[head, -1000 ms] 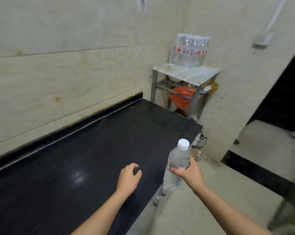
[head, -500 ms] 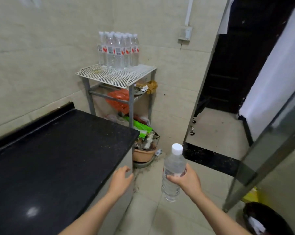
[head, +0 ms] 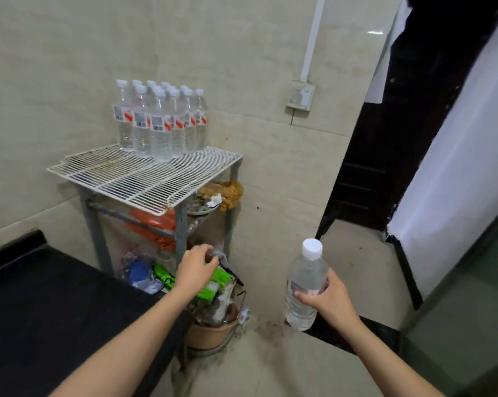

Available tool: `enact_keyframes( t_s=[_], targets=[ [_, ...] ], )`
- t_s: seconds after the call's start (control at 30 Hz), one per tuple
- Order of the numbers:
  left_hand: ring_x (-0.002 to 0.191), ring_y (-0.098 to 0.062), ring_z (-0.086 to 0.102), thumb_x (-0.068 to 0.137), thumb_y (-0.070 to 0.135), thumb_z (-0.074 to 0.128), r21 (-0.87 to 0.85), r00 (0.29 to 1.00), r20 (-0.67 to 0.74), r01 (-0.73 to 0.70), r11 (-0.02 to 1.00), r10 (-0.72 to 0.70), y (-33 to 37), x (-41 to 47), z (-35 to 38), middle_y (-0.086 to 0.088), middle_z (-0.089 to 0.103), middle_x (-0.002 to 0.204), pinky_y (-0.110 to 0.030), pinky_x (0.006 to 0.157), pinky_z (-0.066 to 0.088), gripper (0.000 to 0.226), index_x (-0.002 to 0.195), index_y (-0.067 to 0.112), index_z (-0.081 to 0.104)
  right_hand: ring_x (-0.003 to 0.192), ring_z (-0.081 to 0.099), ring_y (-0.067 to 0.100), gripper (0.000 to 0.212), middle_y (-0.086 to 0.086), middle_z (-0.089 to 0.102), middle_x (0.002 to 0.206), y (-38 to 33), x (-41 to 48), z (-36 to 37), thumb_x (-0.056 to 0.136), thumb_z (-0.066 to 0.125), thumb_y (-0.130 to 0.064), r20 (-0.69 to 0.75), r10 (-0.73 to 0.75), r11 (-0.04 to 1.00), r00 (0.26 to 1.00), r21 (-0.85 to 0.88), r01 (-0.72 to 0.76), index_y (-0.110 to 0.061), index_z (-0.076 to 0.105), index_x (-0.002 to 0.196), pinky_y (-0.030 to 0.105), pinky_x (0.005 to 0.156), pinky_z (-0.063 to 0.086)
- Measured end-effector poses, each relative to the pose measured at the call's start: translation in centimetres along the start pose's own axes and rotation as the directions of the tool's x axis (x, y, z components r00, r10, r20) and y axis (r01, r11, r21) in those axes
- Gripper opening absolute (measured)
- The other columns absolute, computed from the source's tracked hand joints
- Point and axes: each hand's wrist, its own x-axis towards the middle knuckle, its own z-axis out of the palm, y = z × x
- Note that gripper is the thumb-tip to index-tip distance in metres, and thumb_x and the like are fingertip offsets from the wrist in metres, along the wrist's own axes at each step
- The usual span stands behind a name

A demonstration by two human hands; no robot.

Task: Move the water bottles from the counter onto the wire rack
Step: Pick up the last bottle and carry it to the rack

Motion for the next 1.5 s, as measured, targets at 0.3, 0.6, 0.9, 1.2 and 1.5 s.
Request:
enact_keyframes(
  t_s=[0.3, 0.6, 0.9, 1.2, 1.5],
  targets=[
    [0.116, -0.034, 0.048, 0.087, 0.026, 0.052, 0.331, 0.974, -0.161, -0.096, 0.939, 0.157, 3.1, 17.1, 0.2, -0.015, 0.058, 0.121, -0.042, 0.096, 0.038, 0.038, 0.119, 0.006, 0.055, 0.078, 0.057, -0.001, 0.047, -0.006, 0.062, 0.089, -0.6, 16.7, -1.4, 0.065, 0.080, -0.004, -0.037, -0.074, 0.982, 0.997, 0.173, 0.079, -0.018, 0.055, 0.101, 0.011, 0.058, 0.047],
    [0.119, -0.033, 0.048, 0.088, 0.027, 0.051, 0.465, 0.883, -0.468, 0.214, 0.859, 0.033, 4.9, 27.1, -0.2, -0.013, 0.058, 0.127, -0.044, 0.097, 0.039, 0.039, 0.121, 0.006, 0.056, 0.097, 0.064, 0.023, 0.068, 0.005, 0.069, 0.107, -11.2, 39.2, 3.2, 0.048, 0.083, -0.038, 0.075, -0.378, 0.914, 0.923, 0.191, 0.358, -0.015, 0.060, 0.108, 0.039, 0.085, 0.052],
    [0.080, -0.023, 0.067, 0.078, 0.047, 0.034, 0.734, 0.878, -0.468, 0.451, 0.507, -0.103, 2.9, 27.9, 1.3, 0.000, 0.073, 0.081, -0.037, 0.068, 0.053, 0.043, 0.074, 0.022, 0.068, 0.095, 0.061, 0.027, 0.057, 0.008, 0.066, 0.106, -24.8, 51.5, 12.2, 0.063, 0.080, -0.036, 0.219, -0.508, 0.851, 0.833, 0.282, 0.444, -0.010, 0.056, 0.108, 0.027, 0.072, 0.038],
    [0.067, -0.011, 0.065, 0.078, 0.056, 0.035, 0.753, 0.872, -0.481, 0.464, 0.467, -0.091, 2.3, 28.5, 2.0, 0.010, 0.069, 0.071, -0.026, 0.059, 0.052, 0.040, 0.080, 0.029, 0.065, 0.106, 0.060, 0.037, 0.076, 0.014, 0.063, 0.119, -26.7, 56.5, 18.9, 0.063, 0.074, -0.047, 0.242, -0.441, 0.893, 0.864, 0.217, 0.395, -0.017, 0.044, 0.126, 0.043, 0.090, 0.047],
    [0.077, -0.011, 0.067, 0.080, 0.055, 0.035, 0.775, 0.870, -0.485, 0.473, 0.419, -0.087, 2.3, 28.8, 2.2, 0.009, 0.072, 0.084, -0.027, 0.064, 0.053, 0.041, 0.090, 0.029, 0.065, 0.133, 0.031, 0.039, 0.102, 0.020, 0.035, 0.144, -28.0, 56.5, 17.1, 0.067, 0.076, -0.046, 0.362, -0.485, 0.871, 0.796, 0.121, 0.476, -0.009, 0.019, 0.143, 0.051, 0.109, 0.024]
  ],
)
